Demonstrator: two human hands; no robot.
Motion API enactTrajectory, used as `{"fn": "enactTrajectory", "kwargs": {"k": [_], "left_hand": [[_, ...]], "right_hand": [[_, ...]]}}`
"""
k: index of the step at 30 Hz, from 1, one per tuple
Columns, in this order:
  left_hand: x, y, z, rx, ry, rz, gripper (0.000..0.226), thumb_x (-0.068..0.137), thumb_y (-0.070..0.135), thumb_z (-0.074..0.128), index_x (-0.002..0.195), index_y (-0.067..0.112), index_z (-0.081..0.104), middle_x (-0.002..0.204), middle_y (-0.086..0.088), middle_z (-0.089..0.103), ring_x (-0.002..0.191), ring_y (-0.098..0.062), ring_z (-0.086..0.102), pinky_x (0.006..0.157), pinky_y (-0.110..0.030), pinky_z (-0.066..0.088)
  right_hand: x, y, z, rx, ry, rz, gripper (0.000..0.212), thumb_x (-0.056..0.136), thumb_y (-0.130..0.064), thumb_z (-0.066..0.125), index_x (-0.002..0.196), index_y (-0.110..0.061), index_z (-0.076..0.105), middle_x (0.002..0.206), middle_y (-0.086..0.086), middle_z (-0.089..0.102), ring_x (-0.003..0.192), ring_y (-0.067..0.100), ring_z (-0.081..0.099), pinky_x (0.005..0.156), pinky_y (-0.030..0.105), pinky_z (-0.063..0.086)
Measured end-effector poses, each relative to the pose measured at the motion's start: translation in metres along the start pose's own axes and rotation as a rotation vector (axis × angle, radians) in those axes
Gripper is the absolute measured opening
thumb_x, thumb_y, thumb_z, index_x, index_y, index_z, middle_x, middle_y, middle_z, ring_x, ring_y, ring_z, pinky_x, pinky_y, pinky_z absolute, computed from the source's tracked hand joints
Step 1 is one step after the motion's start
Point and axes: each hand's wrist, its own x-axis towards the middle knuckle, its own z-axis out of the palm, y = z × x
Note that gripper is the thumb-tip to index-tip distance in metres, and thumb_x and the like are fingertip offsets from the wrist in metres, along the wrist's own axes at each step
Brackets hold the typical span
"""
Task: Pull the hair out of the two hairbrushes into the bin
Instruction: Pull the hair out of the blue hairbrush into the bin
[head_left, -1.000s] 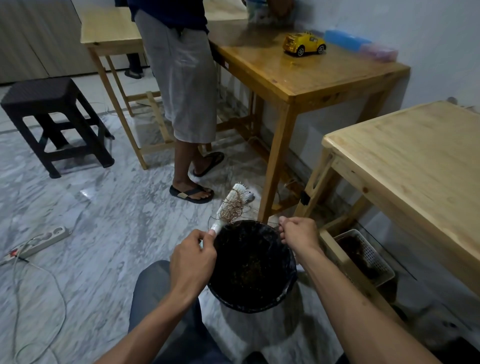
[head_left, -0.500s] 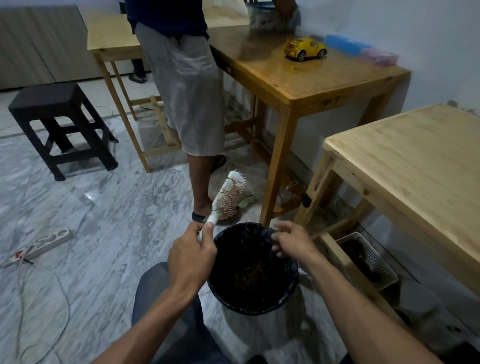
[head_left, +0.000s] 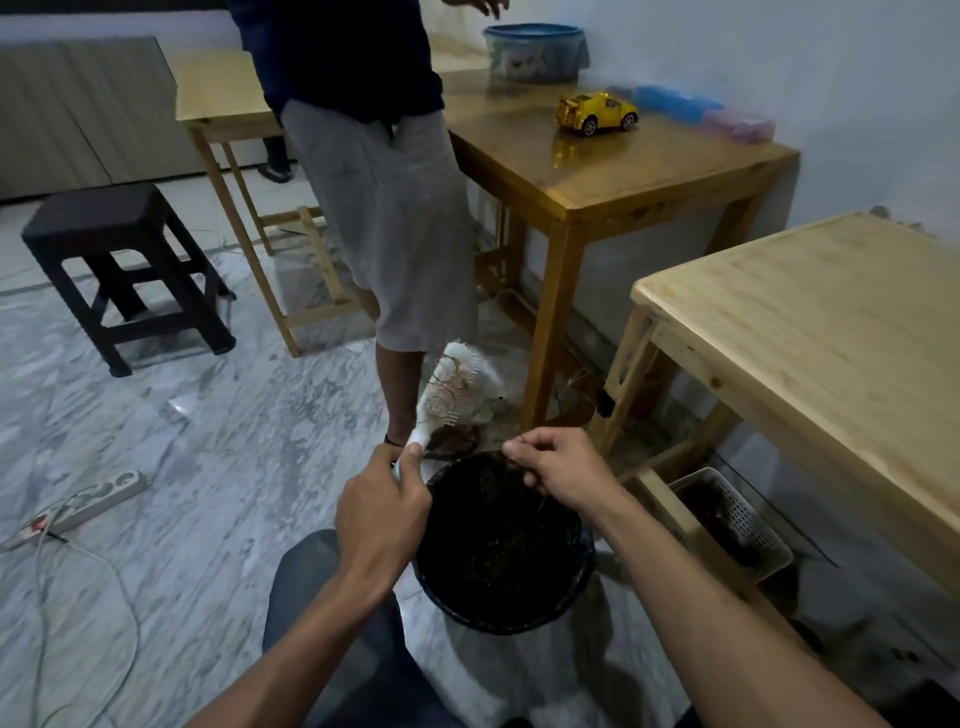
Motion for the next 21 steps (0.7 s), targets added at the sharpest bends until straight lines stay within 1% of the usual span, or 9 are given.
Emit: {"fn": "enactTrajectory", "kwargs": {"k": [2, 4, 9, 11, 14, 16, 18, 19, 21], "left_hand": [[0.005, -0.003, -0.005, 0.002, 0.030, -0.010, 0.033, 0.101, 0.043, 0.046, 0.090, 0.018, 0.063, 0.058, 0.003, 0.057, 0.050, -0.017, 0.050, 0.047, -0.031, 0.029], [0.006, -0.003, -0.007, 0.011, 0.037, -0.010, 0.032, 0.102, 0.042, 0.046, 0.089, 0.017, 0.062, 0.056, 0.004, 0.053, 0.049, -0.015, 0.047, 0.047, -0.030, 0.027], [-0.004, -0.001, -0.003, -0.023, 0.021, 0.017, 0.029, 0.102, 0.037, 0.049, 0.086, 0.017, 0.063, 0.052, 0.006, 0.051, 0.046, -0.012, 0.046, 0.046, -0.030, 0.027], [-0.008, 0.000, -0.002, -0.017, 0.005, 0.050, 0.028, 0.101, 0.037, 0.049, 0.086, 0.019, 0.063, 0.049, 0.005, 0.050, 0.044, -0.013, 0.045, 0.046, -0.030, 0.027], [-0.011, -0.001, -0.002, 0.009, -0.013, 0.103, 0.026, 0.101, 0.037, 0.049, 0.086, 0.021, 0.064, 0.046, 0.004, 0.047, 0.041, -0.013, 0.043, 0.045, -0.029, 0.026], [-0.013, 0.000, -0.002, 0.020, -0.022, 0.132, 0.026, 0.100, 0.037, 0.050, 0.086, 0.021, 0.064, 0.046, 0.003, 0.047, 0.041, -0.013, 0.043, 0.045, -0.029, 0.025], [-0.016, 0.004, 0.000, 0.021, -0.028, 0.155, 0.026, 0.100, 0.037, 0.051, 0.085, 0.020, 0.064, 0.047, 0.003, 0.046, 0.042, -0.013, 0.043, 0.045, -0.029, 0.025], [-0.018, 0.005, 0.001, 0.020, -0.034, 0.168, 0.026, 0.100, 0.037, 0.051, 0.085, 0.020, 0.064, 0.047, 0.003, 0.046, 0.042, -0.013, 0.043, 0.045, -0.029, 0.026], [-0.021, 0.008, 0.004, 0.021, -0.062, 0.181, 0.027, 0.101, 0.039, 0.049, 0.085, 0.021, 0.062, 0.049, 0.003, 0.049, 0.045, -0.014, 0.046, 0.046, -0.031, 0.030]], "right_hand": [[0.000, 0.010, -0.011, -0.064, 0.062, 0.066, 0.020, 0.091, -0.032, 0.076, 0.081, -0.015, 0.078, 0.065, 0.003, 0.069, 0.054, 0.010, 0.058, 0.061, 0.032, 0.045], [0.000, 0.018, -0.018, -0.155, 0.106, 0.112, 0.022, 0.093, -0.030, 0.074, 0.082, -0.012, 0.077, 0.062, -0.001, 0.068, 0.055, 0.011, 0.060, 0.062, 0.031, 0.048], [-0.007, 0.026, -0.017, -0.372, 0.109, 0.167, 0.017, 0.093, -0.024, 0.074, 0.078, -0.017, 0.077, 0.074, 0.001, 0.074, 0.069, 0.012, 0.069, 0.067, 0.030, 0.057], [-0.011, 0.019, -0.016, -0.379, -0.012, 0.199, 0.007, 0.095, -0.019, 0.070, 0.098, -0.020, 0.076, 0.093, 0.000, 0.074, 0.072, 0.010, 0.068, 0.057, 0.024, 0.052], [-0.014, 0.003, -0.014, -0.144, -0.143, 0.176, 0.054, 0.091, -0.010, 0.063, 0.143, -0.022, 0.054, 0.127, -0.001, 0.061, 0.078, 0.012, 0.065, 0.052, 0.023, 0.047], [-0.016, -0.008, -0.013, 0.078, -0.176, 0.122, 0.064, 0.090, -0.012, 0.064, 0.151, -0.022, 0.047, 0.132, -0.002, 0.058, 0.078, 0.014, 0.063, 0.052, 0.024, 0.046], [-0.019, -0.016, -0.010, 0.166, -0.252, 0.076, 0.057, 0.090, -0.024, 0.071, 0.145, -0.026, 0.053, 0.136, -0.002, 0.061, 0.080, 0.015, 0.064, 0.053, 0.023, 0.047], [-0.020, -0.019, -0.007, 0.190, -0.302, 0.061, 0.048, 0.089, -0.033, 0.074, 0.135, -0.028, 0.061, 0.134, -0.001, 0.065, 0.079, 0.015, 0.065, 0.054, 0.023, 0.047], [-0.024, -0.022, 0.002, 0.221, -0.364, 0.044, 0.035, 0.088, -0.044, 0.076, 0.117, -0.025, 0.072, 0.120, 0.001, 0.075, 0.072, 0.011, 0.062, 0.053, 0.020, 0.046]]}}
